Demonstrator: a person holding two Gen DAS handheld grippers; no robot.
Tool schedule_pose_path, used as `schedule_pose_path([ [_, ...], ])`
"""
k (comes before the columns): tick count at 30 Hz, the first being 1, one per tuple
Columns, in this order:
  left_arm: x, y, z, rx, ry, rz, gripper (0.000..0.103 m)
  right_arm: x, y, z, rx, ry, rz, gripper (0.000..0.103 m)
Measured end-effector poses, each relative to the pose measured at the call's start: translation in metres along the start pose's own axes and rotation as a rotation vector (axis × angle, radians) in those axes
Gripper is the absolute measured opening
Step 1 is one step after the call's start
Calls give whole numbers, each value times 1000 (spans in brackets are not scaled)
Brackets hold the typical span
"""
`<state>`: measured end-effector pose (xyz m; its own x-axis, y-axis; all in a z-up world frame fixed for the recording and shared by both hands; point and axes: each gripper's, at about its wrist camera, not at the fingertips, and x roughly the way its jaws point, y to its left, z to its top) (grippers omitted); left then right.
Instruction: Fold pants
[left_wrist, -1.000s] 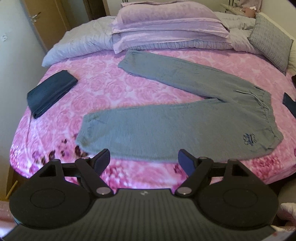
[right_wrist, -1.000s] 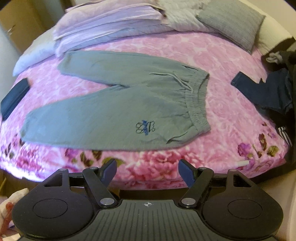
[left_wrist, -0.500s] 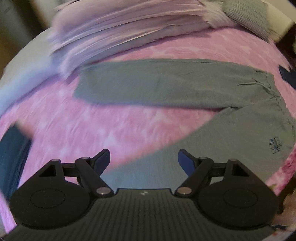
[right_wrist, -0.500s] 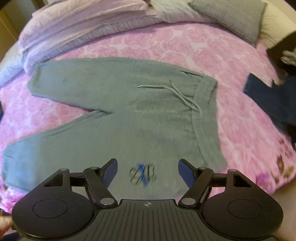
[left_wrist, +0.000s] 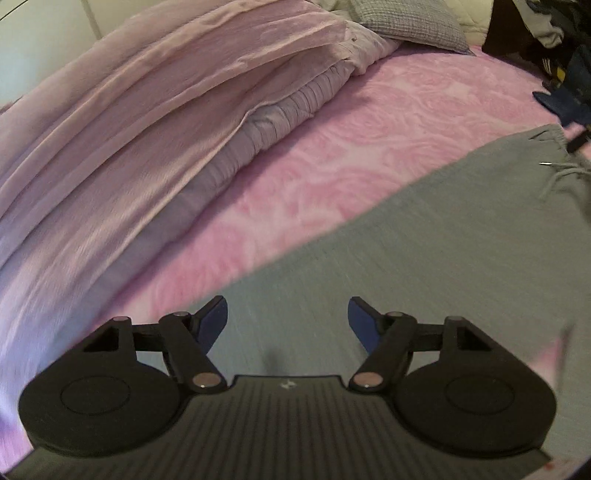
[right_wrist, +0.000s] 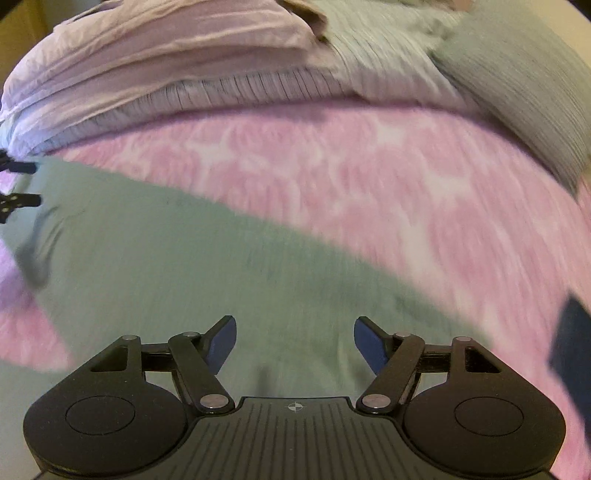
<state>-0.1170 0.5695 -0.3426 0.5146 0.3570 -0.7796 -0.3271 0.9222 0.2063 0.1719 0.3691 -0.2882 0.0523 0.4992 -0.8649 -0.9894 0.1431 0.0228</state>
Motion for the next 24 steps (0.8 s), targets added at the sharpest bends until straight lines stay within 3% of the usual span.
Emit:
schedule_pose_path([
  [6, 67, 25, 20, 111, 74, -49, 69, 64, -19, 49, -124, 25, 44, 64],
  [12, 103, 53, 13, 184, 169, -102, 66, 111, -40, 67, -168, 106, 128, 59],
  [16, 113, 59, 13, 197, 197, -151, 70, 132, -46, 66, -173, 155, 194, 50],
  [17, 114, 59, 13, 198, 200, -158, 68, 132, -47, 65, -181, 152, 207, 39],
  [20, 108, 53, 11, 232, 187, -185, 45, 125, -42, 62, -194, 145, 234, 9],
  [22, 99, 39, 9, 289, 169, -163, 21, 119, -26, 57, -257, 128, 185, 8],
  [24, 87, 17, 6, 372, 148, -60, 6, 106, -7, 48, -337, 89, 93, 7],
])
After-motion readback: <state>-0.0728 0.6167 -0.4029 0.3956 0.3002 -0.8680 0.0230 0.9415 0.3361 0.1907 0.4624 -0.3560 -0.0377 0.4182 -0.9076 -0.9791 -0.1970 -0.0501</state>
